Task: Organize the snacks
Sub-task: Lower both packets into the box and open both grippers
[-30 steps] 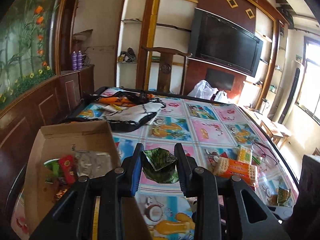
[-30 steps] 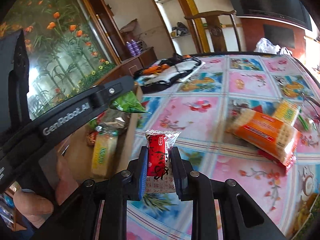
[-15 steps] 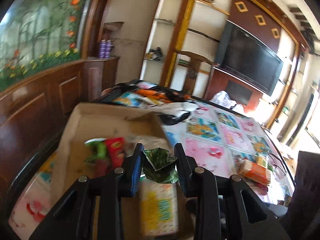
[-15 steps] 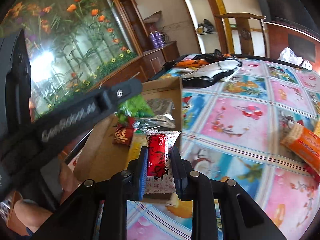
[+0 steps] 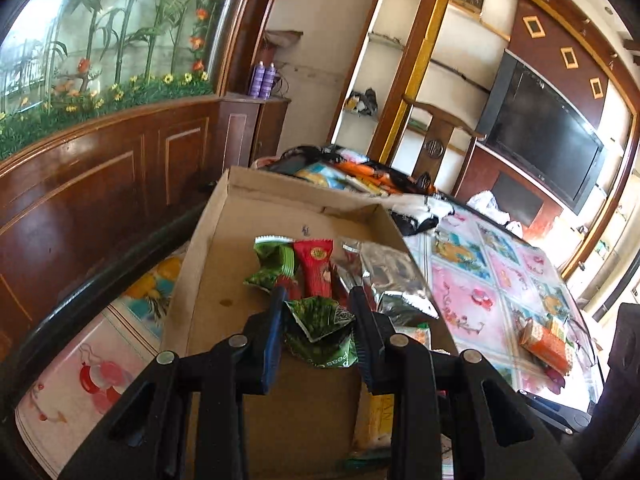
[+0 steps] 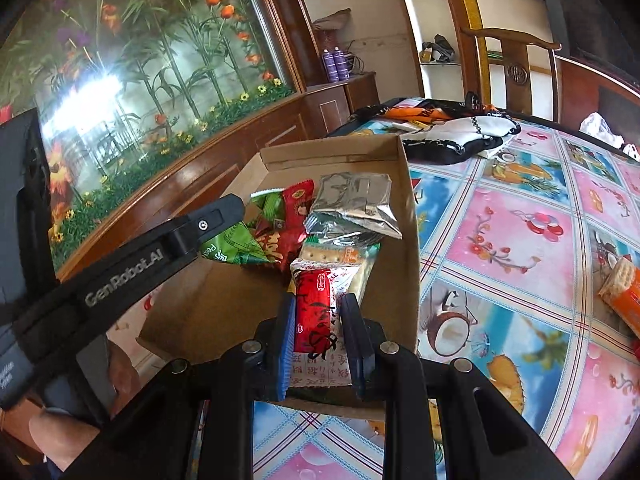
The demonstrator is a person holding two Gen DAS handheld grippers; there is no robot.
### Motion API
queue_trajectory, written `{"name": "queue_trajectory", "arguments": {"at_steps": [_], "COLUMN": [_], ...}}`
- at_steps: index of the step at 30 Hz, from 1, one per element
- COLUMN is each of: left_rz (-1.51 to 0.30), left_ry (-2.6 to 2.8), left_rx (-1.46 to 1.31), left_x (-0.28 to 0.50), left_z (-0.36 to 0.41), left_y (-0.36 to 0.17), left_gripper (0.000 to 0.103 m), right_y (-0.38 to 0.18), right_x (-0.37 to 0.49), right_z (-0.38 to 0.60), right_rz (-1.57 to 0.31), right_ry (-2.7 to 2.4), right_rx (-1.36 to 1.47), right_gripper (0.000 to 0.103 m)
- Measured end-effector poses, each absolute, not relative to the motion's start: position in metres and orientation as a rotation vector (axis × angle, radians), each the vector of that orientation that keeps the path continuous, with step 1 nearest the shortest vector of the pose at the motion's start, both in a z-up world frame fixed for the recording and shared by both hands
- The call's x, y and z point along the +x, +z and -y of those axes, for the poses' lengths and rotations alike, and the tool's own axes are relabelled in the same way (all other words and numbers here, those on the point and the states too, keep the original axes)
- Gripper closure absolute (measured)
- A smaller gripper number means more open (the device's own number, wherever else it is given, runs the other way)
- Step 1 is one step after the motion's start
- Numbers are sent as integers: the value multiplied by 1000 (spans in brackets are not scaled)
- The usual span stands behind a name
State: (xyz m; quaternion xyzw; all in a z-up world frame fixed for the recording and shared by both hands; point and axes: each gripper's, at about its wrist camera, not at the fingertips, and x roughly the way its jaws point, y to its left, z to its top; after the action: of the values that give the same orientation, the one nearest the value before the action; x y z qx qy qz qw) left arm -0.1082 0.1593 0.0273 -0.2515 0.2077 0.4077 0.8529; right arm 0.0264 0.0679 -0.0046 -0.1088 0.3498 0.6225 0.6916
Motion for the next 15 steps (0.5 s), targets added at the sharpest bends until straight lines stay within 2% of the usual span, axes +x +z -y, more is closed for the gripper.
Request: {"name": "queue_trajectory", "arguments": {"at_steps": [15], "left_rz": [-532], "left_ry": [880], "left_rx": [-531], "left_x": [-99], "left_z": [-166], "left_y": [14], "left_gripper": [72], "right_y": [-15], "right_x": [20], "right_z": [-68], "right_rz": [-789], "right_ry": [1406], "right_rx": [-273], "right_gripper": [76]}}
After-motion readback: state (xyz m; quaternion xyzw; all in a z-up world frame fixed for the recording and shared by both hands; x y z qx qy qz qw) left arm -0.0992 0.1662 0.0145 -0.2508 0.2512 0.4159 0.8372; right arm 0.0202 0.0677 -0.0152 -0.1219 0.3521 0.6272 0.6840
